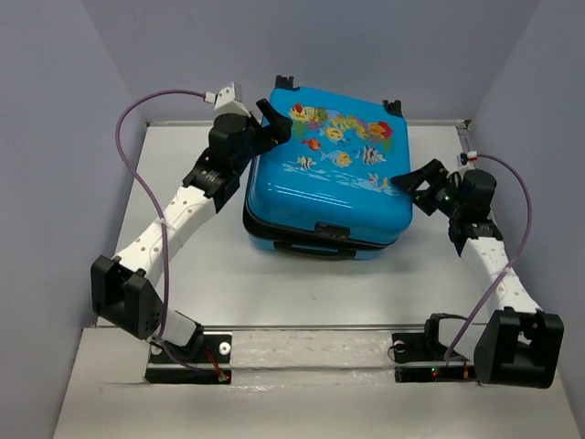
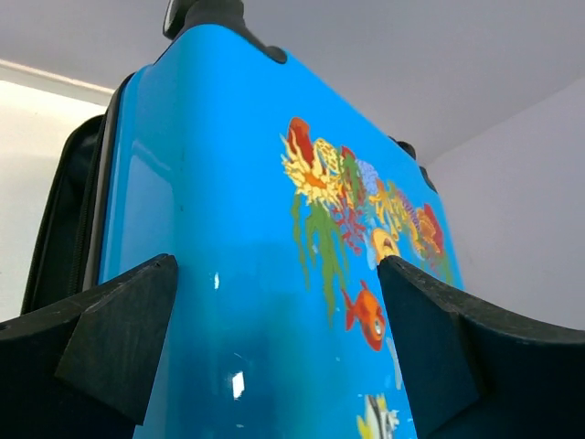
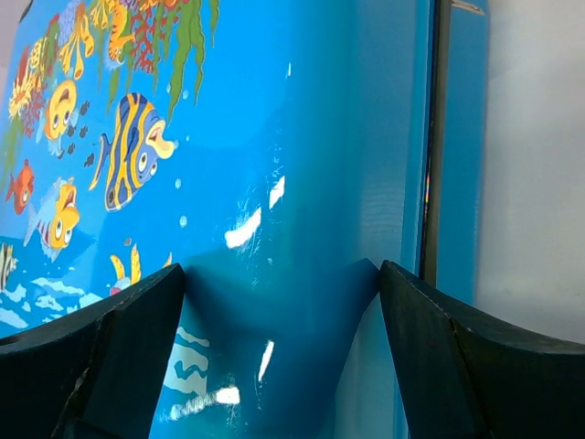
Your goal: Pack the luggage
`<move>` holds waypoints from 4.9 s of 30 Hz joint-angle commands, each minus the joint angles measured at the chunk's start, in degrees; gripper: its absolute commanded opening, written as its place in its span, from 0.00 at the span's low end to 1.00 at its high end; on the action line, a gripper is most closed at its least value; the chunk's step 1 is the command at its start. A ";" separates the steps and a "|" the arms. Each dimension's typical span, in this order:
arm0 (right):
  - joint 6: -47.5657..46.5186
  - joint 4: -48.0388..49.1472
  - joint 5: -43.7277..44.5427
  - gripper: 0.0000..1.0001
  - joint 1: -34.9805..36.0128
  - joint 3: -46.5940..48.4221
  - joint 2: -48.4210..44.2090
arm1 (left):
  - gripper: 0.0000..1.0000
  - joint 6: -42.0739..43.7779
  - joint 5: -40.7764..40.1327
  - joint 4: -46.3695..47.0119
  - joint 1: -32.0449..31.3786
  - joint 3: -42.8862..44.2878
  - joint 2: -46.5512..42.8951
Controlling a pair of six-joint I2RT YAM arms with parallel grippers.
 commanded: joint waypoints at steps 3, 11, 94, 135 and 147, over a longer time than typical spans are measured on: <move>-0.85 -0.46 -14.19 0.87 9.86 -0.31 1.49 | 0.99 -5.25 12.48 9.46 -2.94 -4.98 -5.28; 0.81 0.15 -6.18 0.81 19.70 0.92 2.11 | 0.99 -3.50 13.35 9.47 6.90 -8.71 -4.93; -7.27 27.05 -16.02 0.08 10.40 -24.66 0.17 | 0.38 2.57 2.91 16.76 -33.69 -38.67 -9.68; -4.81 -1.69 35.92 0.07 58.30 -19.21 -15.57 | 0.98 6.87 -7.84 -13.33 -27.32 -29.28 -30.66; -6.74 -2.21 34.34 0.07 58.30 -17.45 -15.91 | 0.99 8.21 21.41 -9.47 25.61 -18.27 -19.09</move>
